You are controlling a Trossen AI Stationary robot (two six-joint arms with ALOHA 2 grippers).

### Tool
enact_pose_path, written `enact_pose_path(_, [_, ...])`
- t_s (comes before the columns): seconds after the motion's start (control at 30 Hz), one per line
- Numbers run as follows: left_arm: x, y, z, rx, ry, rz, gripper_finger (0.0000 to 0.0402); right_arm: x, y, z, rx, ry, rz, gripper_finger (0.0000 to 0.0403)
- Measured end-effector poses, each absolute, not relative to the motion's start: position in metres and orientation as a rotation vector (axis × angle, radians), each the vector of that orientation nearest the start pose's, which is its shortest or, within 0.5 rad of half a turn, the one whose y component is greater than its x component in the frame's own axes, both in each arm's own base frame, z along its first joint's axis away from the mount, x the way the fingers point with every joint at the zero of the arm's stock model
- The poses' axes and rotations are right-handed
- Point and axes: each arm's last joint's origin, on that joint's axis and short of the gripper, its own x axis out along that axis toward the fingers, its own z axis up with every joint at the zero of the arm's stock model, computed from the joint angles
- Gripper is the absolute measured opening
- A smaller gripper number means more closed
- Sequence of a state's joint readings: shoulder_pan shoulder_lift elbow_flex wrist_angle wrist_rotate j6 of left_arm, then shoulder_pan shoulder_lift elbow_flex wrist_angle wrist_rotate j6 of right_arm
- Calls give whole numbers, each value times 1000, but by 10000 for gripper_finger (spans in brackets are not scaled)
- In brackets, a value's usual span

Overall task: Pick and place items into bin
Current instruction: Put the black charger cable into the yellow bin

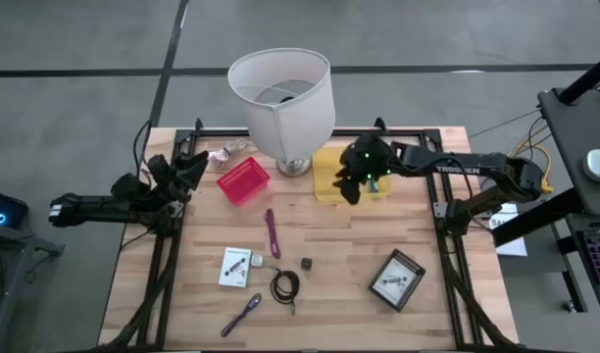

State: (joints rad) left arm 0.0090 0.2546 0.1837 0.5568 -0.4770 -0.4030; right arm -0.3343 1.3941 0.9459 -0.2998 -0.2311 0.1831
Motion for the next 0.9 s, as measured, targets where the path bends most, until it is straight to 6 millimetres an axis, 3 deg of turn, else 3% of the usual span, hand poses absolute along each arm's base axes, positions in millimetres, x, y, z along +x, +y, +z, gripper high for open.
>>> enact_pose_path(0.4, [96,14,256,-503,-569,375,210,294,-17,251,333,692,220,173])
enact_pose_path(0.57, [96,14,256,-502,-569,375,210,294,15,250,199,697,328,179])
enact_pose_path(0.7, [96,14,256,-501,-567,376,210,293,29,248,114,701,302,189])
enact_pose_path(0.9, [98,14,251,-493,-514,387,210,293,36,247,131,704,194,211])
